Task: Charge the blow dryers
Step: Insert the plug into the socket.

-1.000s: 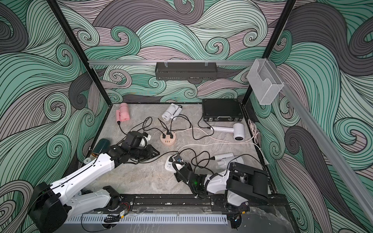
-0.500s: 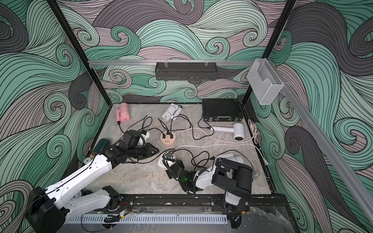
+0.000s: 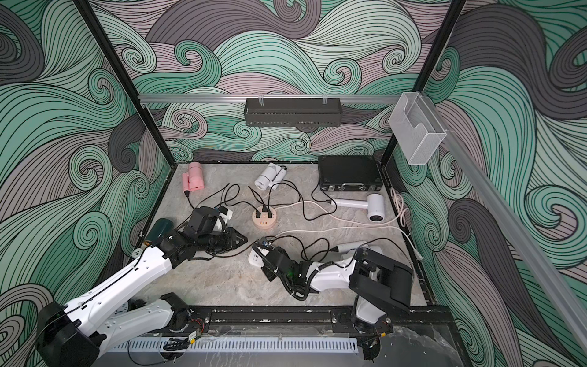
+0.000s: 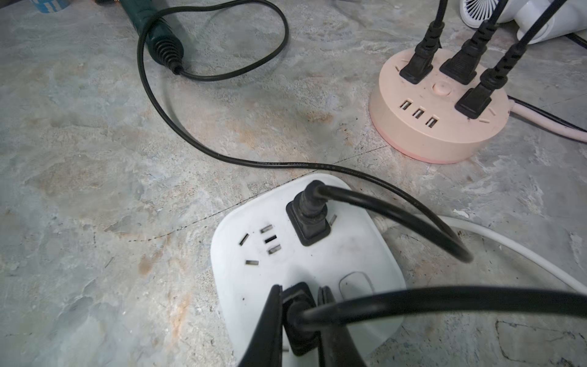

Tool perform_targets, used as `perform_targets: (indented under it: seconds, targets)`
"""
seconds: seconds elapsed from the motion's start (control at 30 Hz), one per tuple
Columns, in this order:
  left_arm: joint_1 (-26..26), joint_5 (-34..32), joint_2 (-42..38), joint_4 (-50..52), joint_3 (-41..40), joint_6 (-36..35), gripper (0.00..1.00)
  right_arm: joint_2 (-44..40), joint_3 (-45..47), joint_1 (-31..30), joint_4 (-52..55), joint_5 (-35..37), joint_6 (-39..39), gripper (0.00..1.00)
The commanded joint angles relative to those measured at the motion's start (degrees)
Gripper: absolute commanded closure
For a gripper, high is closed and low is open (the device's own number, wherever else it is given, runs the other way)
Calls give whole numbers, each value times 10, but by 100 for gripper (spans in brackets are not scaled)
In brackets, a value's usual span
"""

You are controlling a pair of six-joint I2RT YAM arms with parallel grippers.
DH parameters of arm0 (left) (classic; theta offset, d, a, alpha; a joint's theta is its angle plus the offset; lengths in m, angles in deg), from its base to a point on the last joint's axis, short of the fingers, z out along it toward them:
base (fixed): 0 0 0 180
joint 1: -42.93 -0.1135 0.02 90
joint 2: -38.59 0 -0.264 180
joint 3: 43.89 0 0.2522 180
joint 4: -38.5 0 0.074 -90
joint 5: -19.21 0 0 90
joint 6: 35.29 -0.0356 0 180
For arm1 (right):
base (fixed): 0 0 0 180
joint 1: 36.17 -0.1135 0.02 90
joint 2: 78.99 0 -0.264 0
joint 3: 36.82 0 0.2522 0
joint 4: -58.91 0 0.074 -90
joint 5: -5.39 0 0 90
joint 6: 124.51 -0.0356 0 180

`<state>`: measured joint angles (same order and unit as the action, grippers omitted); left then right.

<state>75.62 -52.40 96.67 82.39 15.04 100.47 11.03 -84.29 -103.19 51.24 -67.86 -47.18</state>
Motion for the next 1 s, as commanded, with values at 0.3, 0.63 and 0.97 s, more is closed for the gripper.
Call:
perform_targets:
  seconds: [0.3,0.63,0.97]
  targets:
    - [-3,-4,-47,79,-7,-7,76,-16,-55,22,208,-80,2,72]
    - [-3,-31,-35,148,0,-33,76,-111,-83,25,293,-97,-59,58]
    - [-3,-41,101,128,5,-72,92,-265,-114,79,413,-114,-134,64]
